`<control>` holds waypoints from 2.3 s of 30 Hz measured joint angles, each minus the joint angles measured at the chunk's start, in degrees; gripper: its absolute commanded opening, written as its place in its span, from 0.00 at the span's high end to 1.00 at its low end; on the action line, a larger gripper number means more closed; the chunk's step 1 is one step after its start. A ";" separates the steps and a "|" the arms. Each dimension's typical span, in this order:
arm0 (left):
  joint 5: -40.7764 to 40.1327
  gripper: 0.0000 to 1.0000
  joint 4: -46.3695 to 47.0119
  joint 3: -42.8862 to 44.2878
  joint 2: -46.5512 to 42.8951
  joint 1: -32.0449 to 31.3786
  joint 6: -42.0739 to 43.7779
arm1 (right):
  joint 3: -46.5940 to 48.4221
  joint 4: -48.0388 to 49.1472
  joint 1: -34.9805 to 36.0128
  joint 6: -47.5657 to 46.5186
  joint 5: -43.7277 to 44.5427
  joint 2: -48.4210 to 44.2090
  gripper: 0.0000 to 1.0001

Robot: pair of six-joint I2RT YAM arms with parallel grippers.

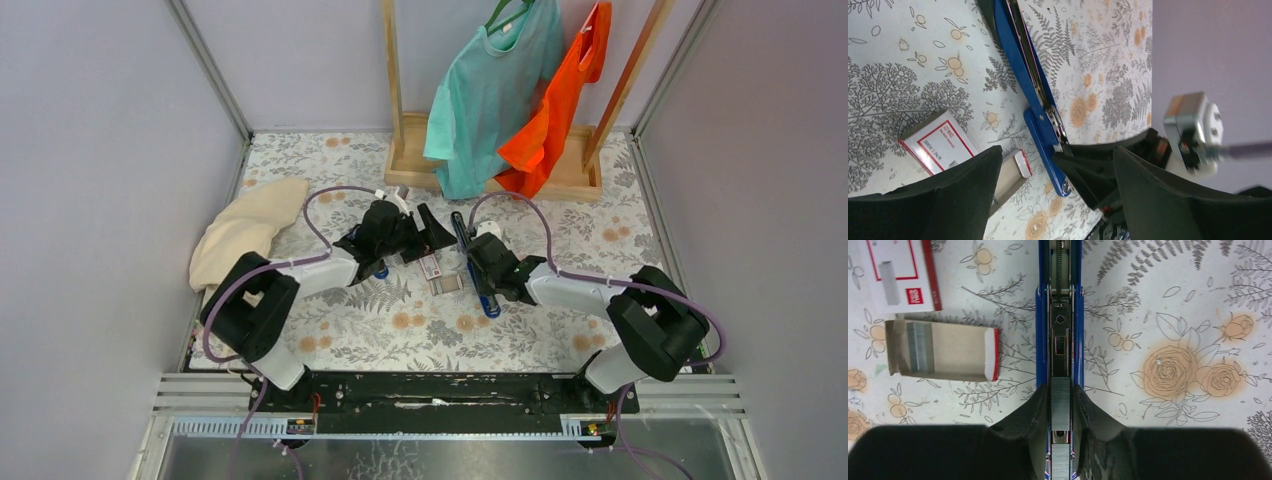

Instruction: Load the staples into the stapler

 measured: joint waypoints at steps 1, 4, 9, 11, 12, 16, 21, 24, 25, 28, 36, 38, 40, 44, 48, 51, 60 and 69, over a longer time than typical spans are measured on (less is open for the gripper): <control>0.00 0.12 0.42 0.42 1.11 0.00 -0.04 | 0.00 0.17 0.46 -0.20 -0.11 0.00 0.91; 0.07 0.13 1.29 1.95 4.61 0.02 -0.50 | 0.00 0.85 1.27 -0.83 -0.44 0.31 0.91; 0.79 0.13 2.36 4.96 10.60 0.00 -2.40 | 0.02 2.75 1.75 -1.36 -0.46 1.03 0.92; 0.94 0.13 2.97 6.14 12.85 0.02 -3.32 | 0.02 3.30 1.86 -1.49 -0.46 1.20 0.92; 1.01 0.13 3.17 6.51 13.64 0.02 -3.85 | 0.02 3.50 1.90 -1.57 -0.48 1.29 0.92; 1.46 0.14 4.59 7.82 17.20 0.02 -5.84 | 0.02 4.44 2.03 -2.12 -0.55 1.64 0.93; 1.44 0.15 5.27 8.61 19.19 0.13 -8.20 | 0.02 5.66 2.38 -2.80 -1.42 1.97 0.93; 1.44 0.15 5.70 8.70 19.63 0.52 -9.53 | 0.02 6.23 2.80 -3.23 -1.88 2.10 0.94; 1.40 0.15 5.99 8.70 19.80 0.55 -10.03 | 0.02 6.38 2.91 -3.41 -2.12 2.12 0.94; 1.46 0.17 7.52 8.70 20.50 0.87 -11.34 | 0.02 6.58 3.19 -3.89 -2.91 2.14 0.95; 2.43 0.31 15.76 5.70 22.16 2.34 -14.10 | -0.09 6.93 3.32 -4.28 -2.95 2.14 0.96; 2.38 0.33 17.86 4.70 22.16 2.40 -13.64 | -0.09 7.02 3.32 -4.35 -2.99 2.14 0.96; 2.36 0.34 19.54 4.07 22.16 2.38 -12.76 | -0.17 7.23 3.32 -4.42 -2.97 2.14 0.96; 2.36 0.34 24.11 2.99 22.12 2.38 -10.49 | -0.39 7.74 3.32 -4.39 -2.89 2.14 0.96; 2.36 0.34 28.57 2.14 21.94 2.32 -8.44 | -0.63 8.24 3.32 -4.39 -2.84 2.14 0.96; 2.08 0.33 31.08 1.62 21.22 2.03 -6.27 | -1.03 9.14 3.37 -4.39 -2.84 2.14 0.96; -1.62 0.33 31.50 1.05 16.90 0.17 2.56 | -4.37 14.67 3.58 -4.24 -2.03 1.03 0.95; -6.71 0.34 29.00 0.55 13.29 -4.09 12.07 | -8.76 23.54 4.17 -4.35 1.16 0.63 0.92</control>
